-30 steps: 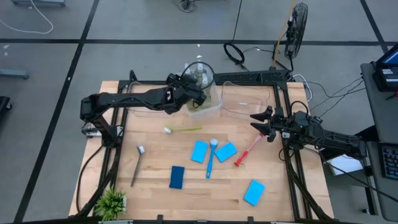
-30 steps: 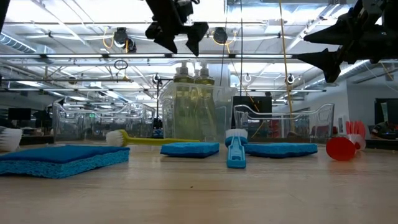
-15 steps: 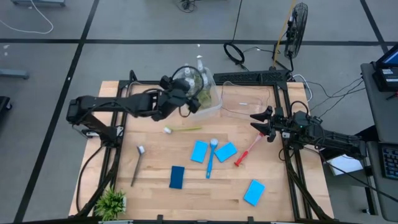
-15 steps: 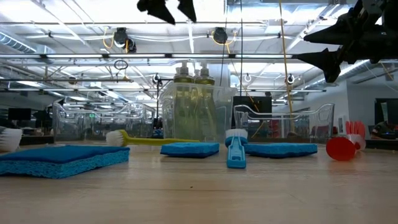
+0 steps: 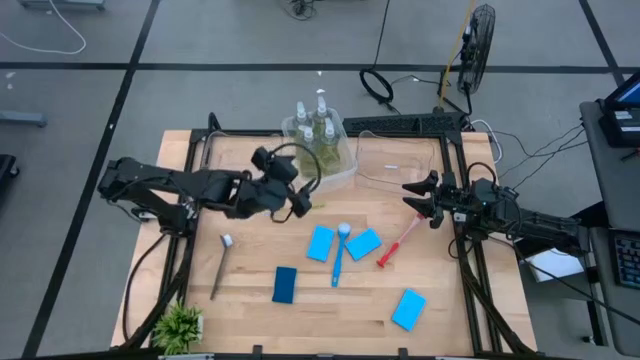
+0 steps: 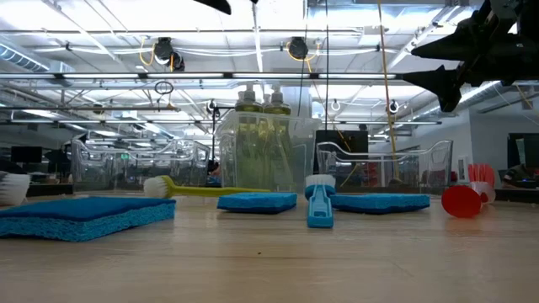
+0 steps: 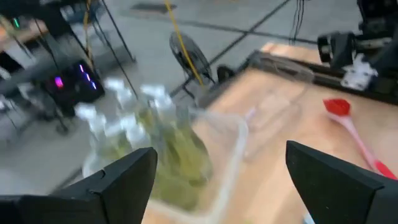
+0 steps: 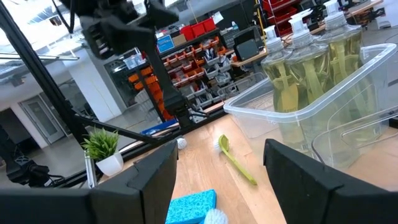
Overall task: Pick & Place Kitchen Sink Supplies
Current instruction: Put the gray dish brush into the right transparent bin
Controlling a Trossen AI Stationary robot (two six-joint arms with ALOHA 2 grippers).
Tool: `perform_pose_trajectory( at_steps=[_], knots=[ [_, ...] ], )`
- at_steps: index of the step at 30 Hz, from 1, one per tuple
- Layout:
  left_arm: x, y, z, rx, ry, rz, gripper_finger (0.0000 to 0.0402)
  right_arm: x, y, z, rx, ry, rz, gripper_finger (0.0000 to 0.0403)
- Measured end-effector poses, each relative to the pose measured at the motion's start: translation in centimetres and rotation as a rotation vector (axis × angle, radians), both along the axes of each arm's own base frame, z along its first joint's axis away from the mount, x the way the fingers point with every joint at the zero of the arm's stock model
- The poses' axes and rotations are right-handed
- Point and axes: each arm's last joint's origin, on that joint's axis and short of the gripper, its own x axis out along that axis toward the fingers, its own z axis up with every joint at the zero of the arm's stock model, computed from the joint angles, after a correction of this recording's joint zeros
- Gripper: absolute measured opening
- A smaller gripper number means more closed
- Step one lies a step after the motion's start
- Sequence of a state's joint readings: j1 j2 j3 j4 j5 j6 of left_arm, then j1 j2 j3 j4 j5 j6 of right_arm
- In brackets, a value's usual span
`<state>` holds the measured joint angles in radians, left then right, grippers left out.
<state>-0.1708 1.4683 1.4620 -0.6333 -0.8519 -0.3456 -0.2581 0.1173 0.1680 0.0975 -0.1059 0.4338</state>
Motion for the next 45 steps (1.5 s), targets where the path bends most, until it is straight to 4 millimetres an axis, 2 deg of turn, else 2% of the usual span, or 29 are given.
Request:
perform_pose_trajectory(
  at_steps=[6, 11, 16, 21, 29, 39, 45],
  knots=[
    [-1.5, -1.3, -1.8, -0.293, 0.043, 0.043, 0.0341, 0.0, 0.0, 0.0, 0.000, 0.000, 0.000, 0.0226],
    [-3.5, -1.9, -3.4, -0.619, 0.219, 0.110, 0.0336, 0.0, 0.0, 0.0, 0.000, 0.000, 0.000, 0.0226],
    [-5.7, -2.2, -4.3, -0.825, 0.394, 0.306, 0.0336, 0.0, 0.0, 0.0, 0.000, 0.000, 0.000, 0.0226],
    [-7.6, -2.8, -4.5, -0.854, 0.483, 0.497, 0.0333, 0.0, 0.0, 0.0, 0.000, 0.000, 0.000, 0.0226],
    [-8.0, -4.0, -4.8, -0.870, 0.468, 0.529, 0.0335, 0.0, 0.0, 0.0, 0.000, 0.000, 0.000, 0.0226],
    [-10.3, -4.9, -11.6, -0.890, 0.683, 0.747, 0.0335, 0.0, 0.0, 0.0, 0.000, 0.000, 0.000, 0.0226],
    [-11.2, -5.4, -14.9, -0.968, 0.646, 0.723, 0.0335, 0.0, 0.0, 0.0, 0.000, 0.000, 0.000, 0.0226]
  ],
)
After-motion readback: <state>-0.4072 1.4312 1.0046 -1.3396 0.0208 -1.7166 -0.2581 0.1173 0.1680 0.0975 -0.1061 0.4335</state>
